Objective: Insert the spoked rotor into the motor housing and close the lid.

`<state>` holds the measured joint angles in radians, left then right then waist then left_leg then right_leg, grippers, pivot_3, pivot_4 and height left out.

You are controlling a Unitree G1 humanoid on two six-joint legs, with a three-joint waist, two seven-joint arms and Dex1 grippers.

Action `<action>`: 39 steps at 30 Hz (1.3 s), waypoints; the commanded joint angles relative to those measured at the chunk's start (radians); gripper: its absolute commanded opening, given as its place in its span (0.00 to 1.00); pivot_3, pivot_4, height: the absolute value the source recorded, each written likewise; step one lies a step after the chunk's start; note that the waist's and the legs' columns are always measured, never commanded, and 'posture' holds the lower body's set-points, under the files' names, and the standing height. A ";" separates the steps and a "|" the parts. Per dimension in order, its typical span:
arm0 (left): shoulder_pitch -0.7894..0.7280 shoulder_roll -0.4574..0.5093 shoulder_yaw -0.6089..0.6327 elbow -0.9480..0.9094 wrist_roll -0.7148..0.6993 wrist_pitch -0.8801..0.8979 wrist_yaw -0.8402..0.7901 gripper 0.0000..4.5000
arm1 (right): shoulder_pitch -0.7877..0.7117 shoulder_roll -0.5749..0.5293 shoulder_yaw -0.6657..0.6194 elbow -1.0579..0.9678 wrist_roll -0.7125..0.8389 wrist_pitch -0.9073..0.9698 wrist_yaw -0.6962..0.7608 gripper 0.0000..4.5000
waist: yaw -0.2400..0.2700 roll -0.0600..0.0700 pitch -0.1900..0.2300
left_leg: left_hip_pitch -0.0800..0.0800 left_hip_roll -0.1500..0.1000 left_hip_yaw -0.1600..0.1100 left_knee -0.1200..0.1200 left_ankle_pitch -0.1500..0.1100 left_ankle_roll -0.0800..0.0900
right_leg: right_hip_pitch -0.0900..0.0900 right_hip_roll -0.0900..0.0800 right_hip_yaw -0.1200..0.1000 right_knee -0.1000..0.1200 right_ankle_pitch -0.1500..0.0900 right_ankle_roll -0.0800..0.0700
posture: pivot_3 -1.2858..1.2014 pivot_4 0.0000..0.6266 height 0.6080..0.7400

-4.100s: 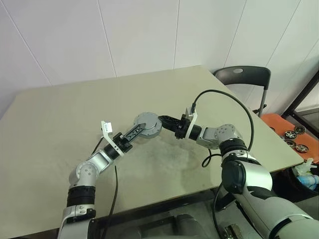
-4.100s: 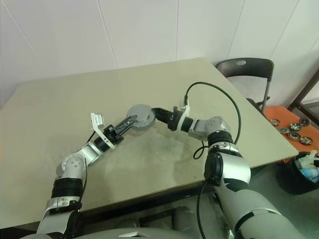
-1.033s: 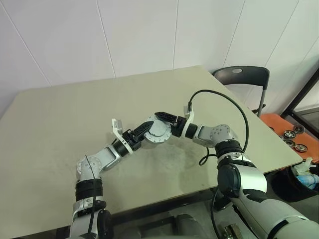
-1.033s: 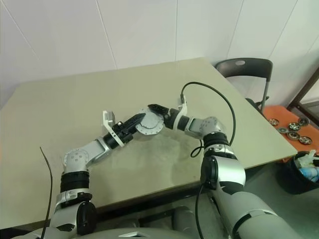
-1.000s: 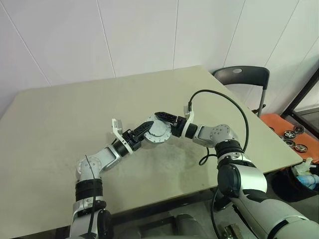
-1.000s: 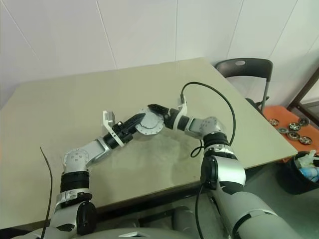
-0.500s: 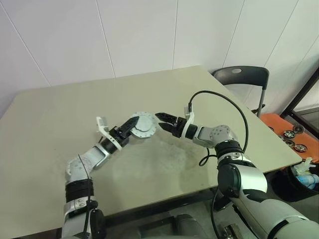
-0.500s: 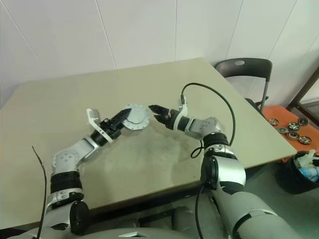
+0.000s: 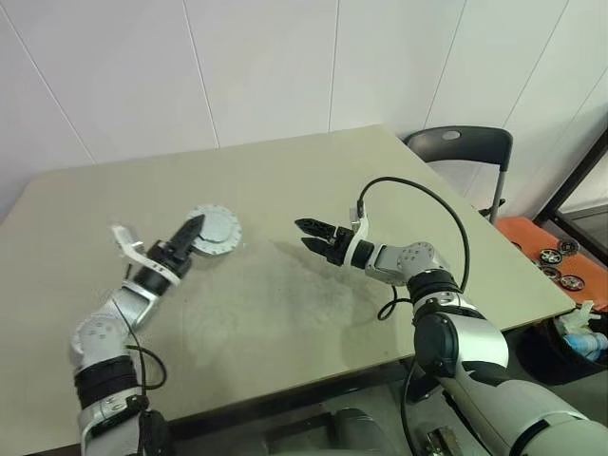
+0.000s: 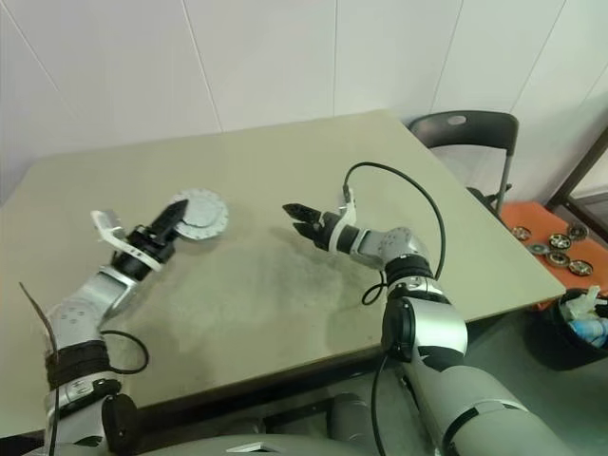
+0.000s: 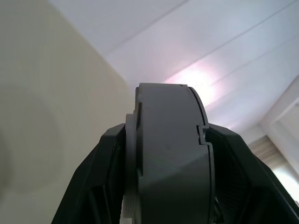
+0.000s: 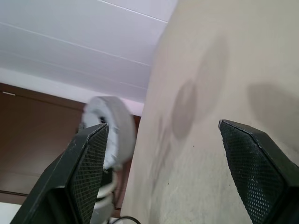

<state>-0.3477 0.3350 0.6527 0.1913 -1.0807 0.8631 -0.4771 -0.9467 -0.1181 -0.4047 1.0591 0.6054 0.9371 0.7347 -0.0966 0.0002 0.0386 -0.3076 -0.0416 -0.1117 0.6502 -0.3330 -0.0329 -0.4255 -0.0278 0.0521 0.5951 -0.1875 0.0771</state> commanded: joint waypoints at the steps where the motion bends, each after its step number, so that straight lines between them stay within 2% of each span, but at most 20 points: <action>1: -0.037 0.090 0.061 0.014 0.007 -0.077 -0.003 0.56 | -0.046 0.015 0.003 0.008 -0.003 -0.019 0.013 0.87 | 0.000 0.000 0.000 | 0.000 0.000 0.000 0.000 0.000 0.000 | 0.000 0.000 0.000 0.000 0.000 0.000 | 0.52 0.00 1.00; 6: -0.077 0.277 0.060 0.269 0.145 -0.204 -0.057 0.56 | -0.049 0.021 0.007 0.014 -0.007 -0.021 0.019 0.87 | -0.002 0.000 0.000 | 0.001 0.000 0.000 -0.001 0.000 0.000 | 0.000 0.001 0.000 0.000 0.000 0.000 | 0.52 0.00 1.00; 12: -0.151 0.382 -0.006 0.524 0.281 -0.296 -0.157 0.56 | -0.045 0.017 0.008 0.013 -0.014 -0.022 0.016 0.87 | 0.008 -0.003 -0.002 | -0.001 -0.002 -0.001 -0.001 0.000 -0.001 | 0.000 -0.002 -0.001 -0.001 0.000 0.000 | 0.52 0.00 1.00; 22: -0.252 0.386 -0.097 0.863 0.476 -0.473 -0.229 0.56 | -0.030 0.007 0.005 -0.004 -0.015 -0.018 0.007 0.87 | 0.000 -0.006 -0.003 | -0.002 0.000 -0.002 -0.003 0.000 -0.001 | -0.003 -0.003 -0.001 0.001 0.000 0.000 | 0.52 0.00 1.00; 32: -0.266 0.406 -0.120 0.990 0.575 -0.557 -0.201 0.56 | -0.025 0.003 0.006 -0.008 -0.018 -0.022 -0.001 0.87 | -0.003 -0.006 -0.004 | 0.003 0.001 -0.002 -0.003 0.001 -0.001 | -0.001 -0.002 -0.001 0.005 0.001 0.000 | 0.52 0.00 1.00; 35: -0.259 0.416 -0.123 0.998 0.588 -0.562 -0.215 0.69 | -0.026 0.003 0.006 -0.005 -0.020 -0.024 -0.001 0.88 | -0.006 -0.006 -0.004 | 0.003 0.002 -0.002 -0.003 0.001 -0.001 | -0.001 -0.001 -0.001 0.006 0.001 0.000 | 0.52 0.00 1.00; 38: -0.249 0.434 -0.124 1.005 0.605 -0.564 -0.235 0.88 | -0.029 0.007 0.006 -0.001 -0.023 -0.026 0.001 0.88 | -0.003 -0.006 -0.004 | 0.002 0.002 -0.003 -0.003 0.001 -0.001 | -0.002 -0.001 -0.001 0.006 0.001 -0.001 | 0.52 0.00 1.00; 39: -0.245 0.439 -0.126 1.005 0.611 -0.568 -0.243 0.88 | -0.030 0.008 0.006 0.001 -0.024 -0.026 0.002 0.88 | -0.001 -0.007 -0.004 | 0.002 0.002 -0.003 -0.003 0.001 -0.001 | -0.002 -0.001 -0.002 0.005 0.001 -0.001 | 0.52 0.00 1.00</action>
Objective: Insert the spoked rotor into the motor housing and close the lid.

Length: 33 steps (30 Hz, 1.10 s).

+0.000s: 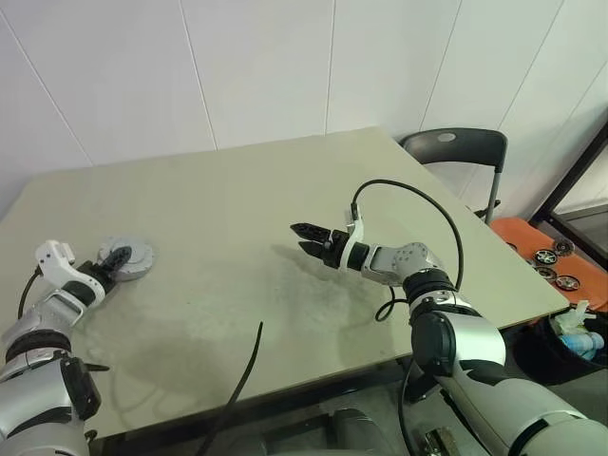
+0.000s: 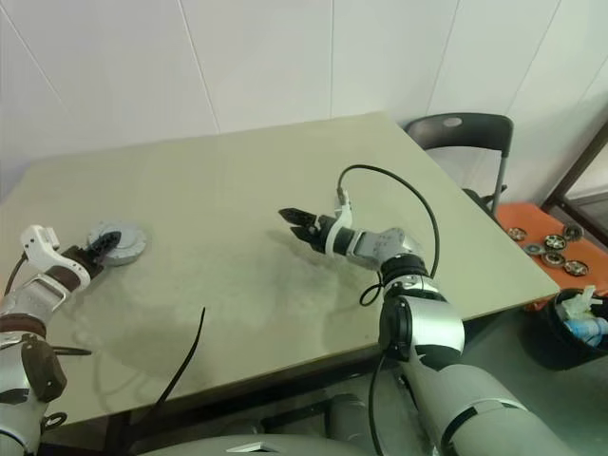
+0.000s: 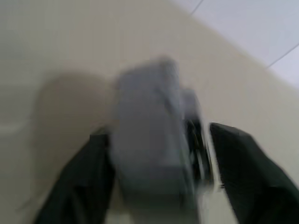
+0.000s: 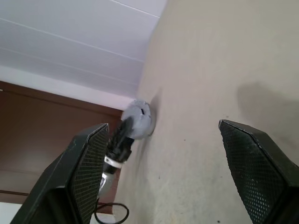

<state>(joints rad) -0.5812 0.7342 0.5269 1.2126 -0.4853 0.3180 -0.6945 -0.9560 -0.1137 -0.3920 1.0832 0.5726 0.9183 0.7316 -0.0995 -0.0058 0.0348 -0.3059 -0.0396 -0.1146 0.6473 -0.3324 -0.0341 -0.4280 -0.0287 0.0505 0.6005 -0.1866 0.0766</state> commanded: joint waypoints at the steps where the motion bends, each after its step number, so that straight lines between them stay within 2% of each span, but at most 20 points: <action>1: -0.010 0.043 -0.001 -0.015 0.020 -0.027 -0.029 0.88 | -0.022 0.004 -0.006 -0.023 0.009 -0.007 0.006 0.88 | 0.004 -0.001 0.000 | -0.001 0.000 0.000 0.000 0.000 0.000 | 0.000 -0.001 0.000 0.000 0.000 0.000 | 0.52 0.00 1.00; 10: 0.040 0.124 0.036 -0.005 0.030 -0.063 -0.024 0.88 | -0.024 0.018 0.000 -0.017 0.004 -0.019 0.012 0.88 | 0.003 -0.001 0.000 | -0.002 0.000 0.000 -0.001 0.000 0.000 | -0.001 -0.003 0.000 -0.003 0.000 0.001 | 0.52 0.00 1.00; 20: 0.014 0.145 0.031 -0.053 0.039 -0.086 -0.087 0.88 | -0.030 0.015 0.019 -0.028 -0.006 -0.021 0.047 0.88 | 0.005 -0.001 -0.001 | -0.002 0.000 0.000 -0.001 0.000 0.000 | -0.001 -0.002 0.000 -0.002 0.000 0.001 | 0.52 0.00 1.00; 26: -0.123 0.077 -0.091 -0.275 0.036 0.029 -0.263 0.88 | -0.059 -0.043 0.108 -0.080 -0.064 -0.084 0.175 0.88 | 0.026 -0.003 -0.002 | -0.005 -0.002 -0.001 0.002 0.000 0.000 | -0.001 -0.003 -0.002 -0.003 0.001 0.001 | 0.52 0.00 1.00; 33: -0.049 -0.039 -0.328 -0.757 -0.012 0.219 -0.495 0.88 | -0.047 -0.138 0.344 -0.273 -0.182 -0.218 0.471 0.88 | 0.021 0.000 -0.001 | -0.005 -0.001 0.001 0.000 0.000 0.000 | -0.002 -0.003 0.000 -0.003 0.001 0.002 | 0.52 0.00 1.00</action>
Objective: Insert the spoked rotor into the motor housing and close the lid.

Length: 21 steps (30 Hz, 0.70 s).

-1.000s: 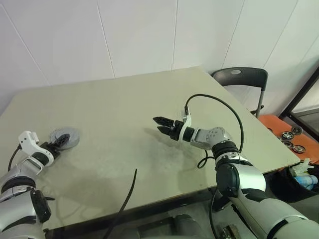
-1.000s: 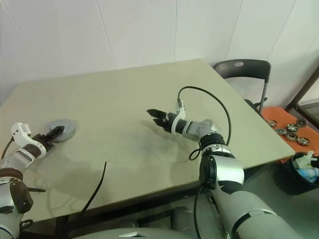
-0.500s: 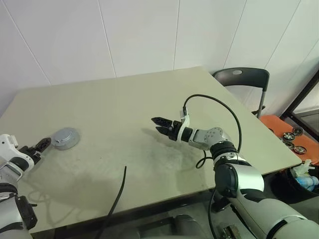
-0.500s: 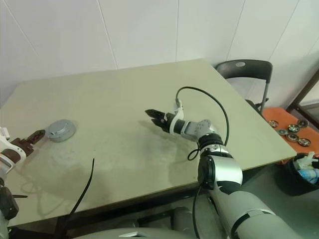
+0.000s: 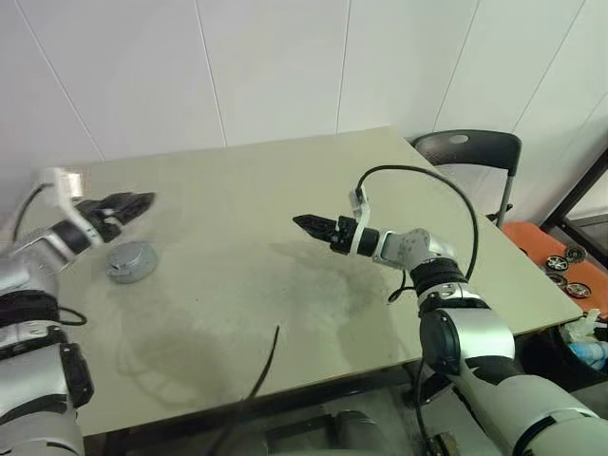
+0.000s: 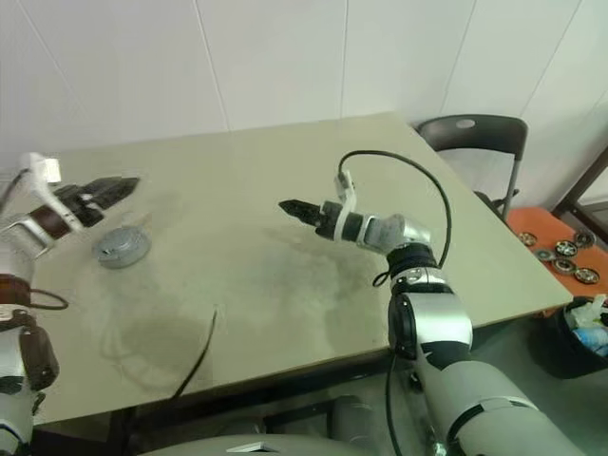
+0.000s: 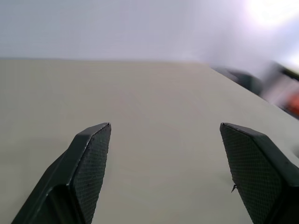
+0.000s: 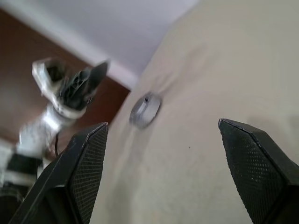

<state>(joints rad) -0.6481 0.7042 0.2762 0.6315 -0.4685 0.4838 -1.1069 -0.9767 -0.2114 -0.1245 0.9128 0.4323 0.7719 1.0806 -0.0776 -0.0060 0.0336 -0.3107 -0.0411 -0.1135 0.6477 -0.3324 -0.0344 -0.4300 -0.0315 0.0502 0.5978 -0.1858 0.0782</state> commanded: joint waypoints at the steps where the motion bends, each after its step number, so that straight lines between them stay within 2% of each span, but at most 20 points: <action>1: 0.025 -0.017 -0.110 -0.218 -0.025 0.065 -0.103 0.88 | -0.022 -0.058 0.106 -0.135 -0.052 -0.090 0.166 0.88 | -0.002 0.000 0.000 | -0.002 0.000 0.000 0.000 0.000 0.000 | -0.002 0.000 0.000 0.000 0.000 0.000 | 0.52 0.00 1.00; 4: 0.021 -0.036 -0.184 -0.288 -0.022 0.093 -0.154 0.88 | 0.006 -0.108 0.175 -0.255 -0.068 -0.173 0.300 0.88 | -0.004 0.000 0.000 | -0.005 0.000 0.000 0.001 0.000 0.000 | -0.006 0.001 0.000 0.001 0.000 0.000 | 0.52 0.00 1.00; 10: 0.011 -0.059 -0.299 -0.407 -0.019 0.102 -0.239 0.88 | 0.088 -0.185 0.294 -0.439 -0.132 -0.398 0.462 0.88 | 0.006 0.000 0.000 | -0.005 0.000 0.000 0.002 0.000 0.000 | -0.006 0.002 -0.001 0.001 0.000 0.000 | 0.52 0.00 1.00; 15: 0.025 -0.042 -0.357 -0.490 -0.027 0.130 -0.296 0.88 | 0.124 -0.224 0.373 -0.441 -0.226 -0.599 0.494 0.88 | 0.007 0.000 0.000 | -0.005 -0.001 0.002 0.005 0.000 0.000 | -0.003 0.003 -0.001 0.000 0.000 -0.001 | 0.52 0.00 1.00; 21: 0.056 -0.009 -0.355 -0.532 -0.022 0.133 -0.303 0.88 | 0.102 -0.232 0.365 -0.411 -0.225 -0.592 0.495 0.88 | 0.008 0.000 0.001 | -0.002 -0.001 0.002 0.006 0.000 0.000 | 0.000 0.003 0.000 0.000 0.000 -0.001 | 0.52 0.00 1.00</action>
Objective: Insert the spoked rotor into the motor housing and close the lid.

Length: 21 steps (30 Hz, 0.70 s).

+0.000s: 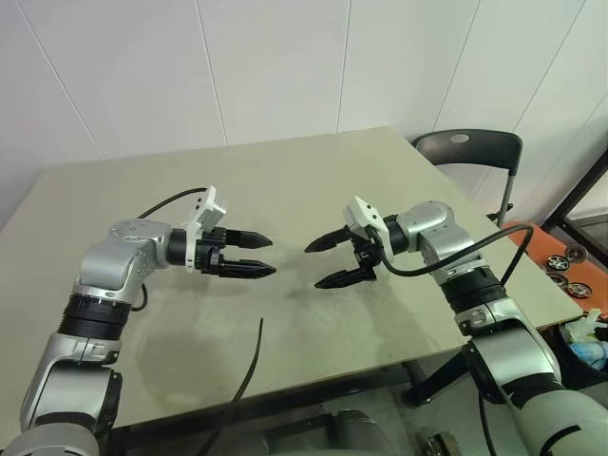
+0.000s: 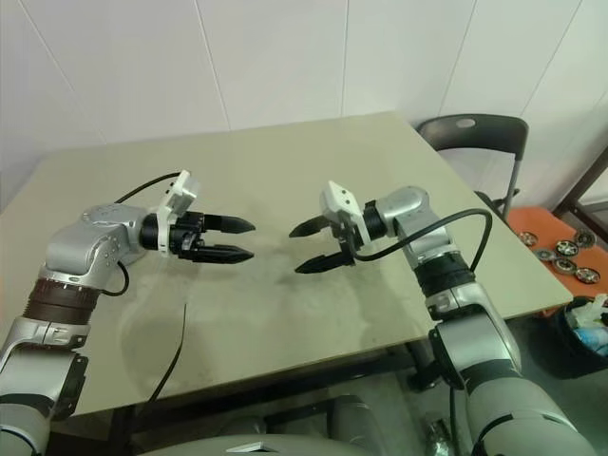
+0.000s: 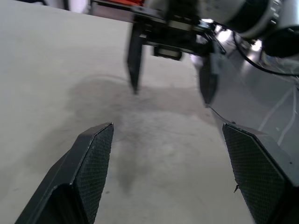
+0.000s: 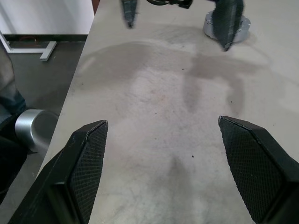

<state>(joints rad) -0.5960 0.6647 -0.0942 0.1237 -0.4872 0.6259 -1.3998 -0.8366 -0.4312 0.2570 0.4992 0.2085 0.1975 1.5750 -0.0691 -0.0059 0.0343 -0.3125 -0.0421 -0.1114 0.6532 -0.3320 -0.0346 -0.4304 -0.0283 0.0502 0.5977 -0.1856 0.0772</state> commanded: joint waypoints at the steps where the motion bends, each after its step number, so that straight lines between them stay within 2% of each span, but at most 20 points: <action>1: 0.013 0.039 0.016 -0.027 0.000 -0.012 -0.010 0.88 | -0.040 -0.013 -0.017 0.007 -0.002 -0.018 -0.003 0.88 | 0.000 0.000 0.000 | 0.001 0.000 0.000 0.000 0.000 0.000 | 0.001 0.000 0.000 0.000 0.000 0.000 | 0.52 0.00 1.00; 7: 0.049 0.064 0.023 -0.049 -0.004 -0.018 0.001 0.88 | -0.055 -0.010 -0.019 0.031 -0.006 -0.016 -0.013 0.88 | 0.001 0.000 0.001 | 0.006 0.000 0.001 -0.001 0.000 0.000 | 0.006 0.001 0.000 0.000 0.000 0.000 | 0.52 0.00 1.00; 21: 0.027 0.046 0.027 -0.013 -0.003 -0.041 0.029 0.88 | -0.099 0.001 -0.018 0.078 -0.021 -0.008 -0.033 0.88 | 0.001 0.000 0.001 | 0.006 0.000 0.001 -0.001 0.000 0.000 | 0.006 0.001 0.000 0.000 0.000 0.000 | 0.52 0.00 1.00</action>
<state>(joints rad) -0.5398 0.7074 -0.0910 0.1154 -0.4868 0.6016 -1.3716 -0.8968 -0.4324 0.2568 0.5772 0.1804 0.1919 1.5471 -0.0680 -0.0059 0.0350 -0.3065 -0.0417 -0.1101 0.6523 -0.3320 -0.0344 -0.4248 -0.0276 0.0503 0.5976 -0.1858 0.0771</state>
